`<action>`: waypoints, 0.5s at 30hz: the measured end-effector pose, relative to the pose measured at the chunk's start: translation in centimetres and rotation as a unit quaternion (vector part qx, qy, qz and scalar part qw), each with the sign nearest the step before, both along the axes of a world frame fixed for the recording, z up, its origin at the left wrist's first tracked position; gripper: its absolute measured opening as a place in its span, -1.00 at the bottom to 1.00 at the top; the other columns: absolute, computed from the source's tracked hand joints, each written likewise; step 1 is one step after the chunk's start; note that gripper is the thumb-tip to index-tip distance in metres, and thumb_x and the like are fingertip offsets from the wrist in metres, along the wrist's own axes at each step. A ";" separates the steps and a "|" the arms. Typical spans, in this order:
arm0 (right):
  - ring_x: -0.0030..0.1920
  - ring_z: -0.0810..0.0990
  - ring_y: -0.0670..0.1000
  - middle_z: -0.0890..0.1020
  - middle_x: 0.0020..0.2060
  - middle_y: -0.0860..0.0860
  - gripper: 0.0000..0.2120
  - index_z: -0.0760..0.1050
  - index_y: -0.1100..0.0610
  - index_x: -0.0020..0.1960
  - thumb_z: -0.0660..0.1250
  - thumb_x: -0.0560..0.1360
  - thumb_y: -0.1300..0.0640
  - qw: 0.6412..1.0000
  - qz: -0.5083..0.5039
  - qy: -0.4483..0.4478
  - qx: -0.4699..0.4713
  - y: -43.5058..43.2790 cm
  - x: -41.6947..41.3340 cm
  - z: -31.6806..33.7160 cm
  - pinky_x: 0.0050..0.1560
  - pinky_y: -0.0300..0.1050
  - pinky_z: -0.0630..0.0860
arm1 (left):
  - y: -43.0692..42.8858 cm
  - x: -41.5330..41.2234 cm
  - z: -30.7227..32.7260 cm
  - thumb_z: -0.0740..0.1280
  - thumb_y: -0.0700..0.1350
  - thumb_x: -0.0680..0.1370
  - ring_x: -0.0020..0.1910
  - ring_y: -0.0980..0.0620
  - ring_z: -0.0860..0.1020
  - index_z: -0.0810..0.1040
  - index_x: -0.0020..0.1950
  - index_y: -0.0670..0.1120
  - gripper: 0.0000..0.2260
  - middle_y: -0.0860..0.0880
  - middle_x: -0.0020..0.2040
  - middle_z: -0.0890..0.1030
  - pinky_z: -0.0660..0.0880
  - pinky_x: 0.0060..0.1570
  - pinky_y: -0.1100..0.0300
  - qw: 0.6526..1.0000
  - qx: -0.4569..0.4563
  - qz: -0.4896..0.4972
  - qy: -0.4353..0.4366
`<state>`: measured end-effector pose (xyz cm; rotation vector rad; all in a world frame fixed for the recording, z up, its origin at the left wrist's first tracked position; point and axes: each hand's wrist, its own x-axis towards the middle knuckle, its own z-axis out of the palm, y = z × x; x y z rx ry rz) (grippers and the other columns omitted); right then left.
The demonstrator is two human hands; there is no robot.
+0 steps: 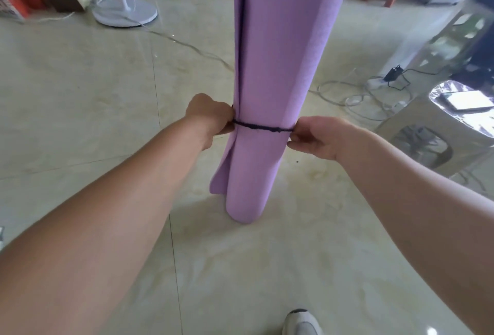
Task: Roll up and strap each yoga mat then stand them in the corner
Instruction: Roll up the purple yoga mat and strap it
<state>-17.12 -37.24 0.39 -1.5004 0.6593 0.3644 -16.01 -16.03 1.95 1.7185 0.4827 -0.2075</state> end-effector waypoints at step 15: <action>-0.34 0.59 0.13 0.56 -0.23 0.12 -0.89 0.48 0.22 -0.17 0.23 0.52 0.29 0.995 0.030 0.037 -0.082 1.3 -1.0 0.0 -0.17 0.01 0.64 | -0.6 0.8 -4.5 0.28 -0.30 0.41 -0.19 -0.24 0.66 0.33 -0.36 -0.16 -0.81 -0.23 -0.26 0.57 0.48 -0.26 0.10 0.995 0.085 0.047 0.024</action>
